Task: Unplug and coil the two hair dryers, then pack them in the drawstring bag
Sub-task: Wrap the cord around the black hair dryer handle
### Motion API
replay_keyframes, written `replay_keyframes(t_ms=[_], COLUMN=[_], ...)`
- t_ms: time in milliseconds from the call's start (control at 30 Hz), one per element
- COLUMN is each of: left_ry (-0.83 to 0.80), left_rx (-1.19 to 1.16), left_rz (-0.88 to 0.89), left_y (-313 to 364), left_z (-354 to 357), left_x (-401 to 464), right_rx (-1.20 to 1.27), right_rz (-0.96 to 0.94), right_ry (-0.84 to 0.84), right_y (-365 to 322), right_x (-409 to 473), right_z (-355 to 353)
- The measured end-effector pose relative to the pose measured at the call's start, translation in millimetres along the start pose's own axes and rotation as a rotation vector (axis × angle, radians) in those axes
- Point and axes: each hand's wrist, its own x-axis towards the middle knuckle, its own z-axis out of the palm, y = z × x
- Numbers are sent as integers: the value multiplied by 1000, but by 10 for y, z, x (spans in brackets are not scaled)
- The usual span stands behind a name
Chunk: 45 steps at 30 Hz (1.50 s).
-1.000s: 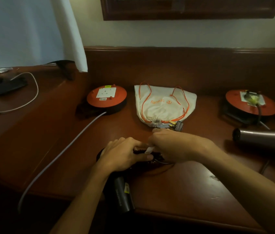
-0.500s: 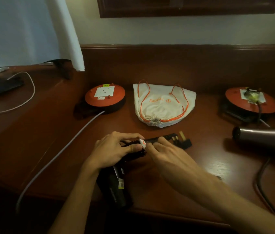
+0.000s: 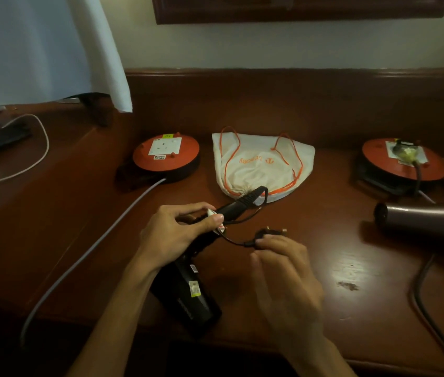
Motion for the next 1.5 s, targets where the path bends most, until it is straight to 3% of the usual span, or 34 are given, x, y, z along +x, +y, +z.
replay_keyframes(t_ms=[67, 133, 200, 267, 433, 533, 600, 700, 833, 933, 1100, 1300, 1500], left_ry=[29, 63, 91, 89, 56, -58, -141, -220, -101, -86, -238, -246, -203], left_rx=[40, 85, 82, 79, 18, -187, -204, -40, 348, 435, 245, -36, -132], left_rz=[20, 38, 45, 46, 34, -16, -16, 38, 54, 69, 65, 95, 77], left_y=[-12, -27, -42, -30, 13, 102, 143, 148, 124, 173, 259, 236, 213], left_z=[12, 38, 46, 49, 46, 27, 22, 55, 125, 189, 323, 306, 260], left_x=[-9, -32, -46, -56, -103, -148, -174, -176, -180, -141, -32, -65, -52], right_rx=[19, 168, 531, 856, 940, 895, 854, 780, 753, 724, 819, 920, 896], right_rz=[240, 683, 1015, 1107, 1043, 1025, 969, 840, 752, 782, 813, 738, 654], right_ry=[30, -60, -171, -156, -148, -234, -284, -335, -304, -272, -240, -310, -445], right_y=[58, 176, 274, 323, 359, 414, 463, 519, 553, 607, 654, 684, 672], right_x=[59, 112, 147, 177, 270, 327, 394, 475, 479, 479, 514, 599, 658], right_z=[-107, -117, -59, -14, 121, 227, 273, 284, 269, 265, 225, 129, 93])
